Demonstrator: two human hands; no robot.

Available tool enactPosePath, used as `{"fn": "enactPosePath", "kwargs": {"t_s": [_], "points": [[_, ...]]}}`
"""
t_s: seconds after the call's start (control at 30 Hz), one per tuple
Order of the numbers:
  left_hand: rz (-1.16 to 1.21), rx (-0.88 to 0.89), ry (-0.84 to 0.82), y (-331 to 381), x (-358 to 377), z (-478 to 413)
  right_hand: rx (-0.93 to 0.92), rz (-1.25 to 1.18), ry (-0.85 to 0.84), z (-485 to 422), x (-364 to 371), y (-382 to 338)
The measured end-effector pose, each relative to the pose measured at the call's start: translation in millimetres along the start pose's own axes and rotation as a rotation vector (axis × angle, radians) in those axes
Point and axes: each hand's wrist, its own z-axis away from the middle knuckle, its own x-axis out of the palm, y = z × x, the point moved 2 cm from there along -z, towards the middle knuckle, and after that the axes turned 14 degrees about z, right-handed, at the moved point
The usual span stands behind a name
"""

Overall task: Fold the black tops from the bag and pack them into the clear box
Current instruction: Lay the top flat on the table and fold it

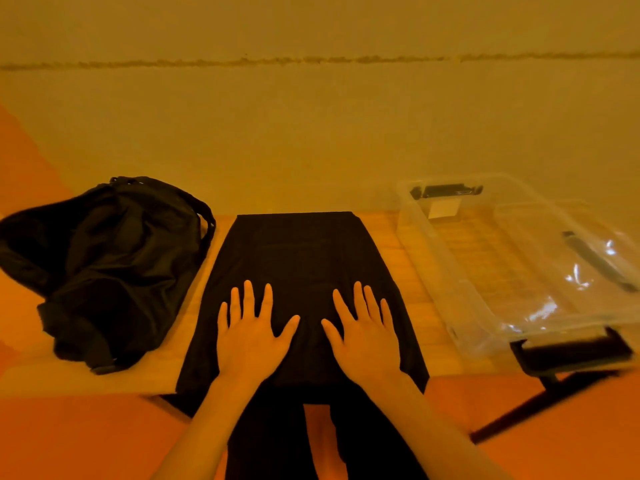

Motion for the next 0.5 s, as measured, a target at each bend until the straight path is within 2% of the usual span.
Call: {"fn": "enactPosePath", "kwargs": {"t_s": [0.23, 0.37, 0.5], "points": [[0.005, -0.013, -0.006, 4.9, -2.9, -3.9, 0.008, 0.008, -0.034, -7.2, -5.0, 6.4], [0.030, 0.007, 0.102, 5.3, -5.6, 12.9, 0.001, 0.003, -0.031, 9.4, -4.7, 11.3], [0.004, -0.030, -0.050, 8.2, -3.4, 20.6, 0.002, -0.027, -0.072, 22.8, -12.8, 14.6]]}}
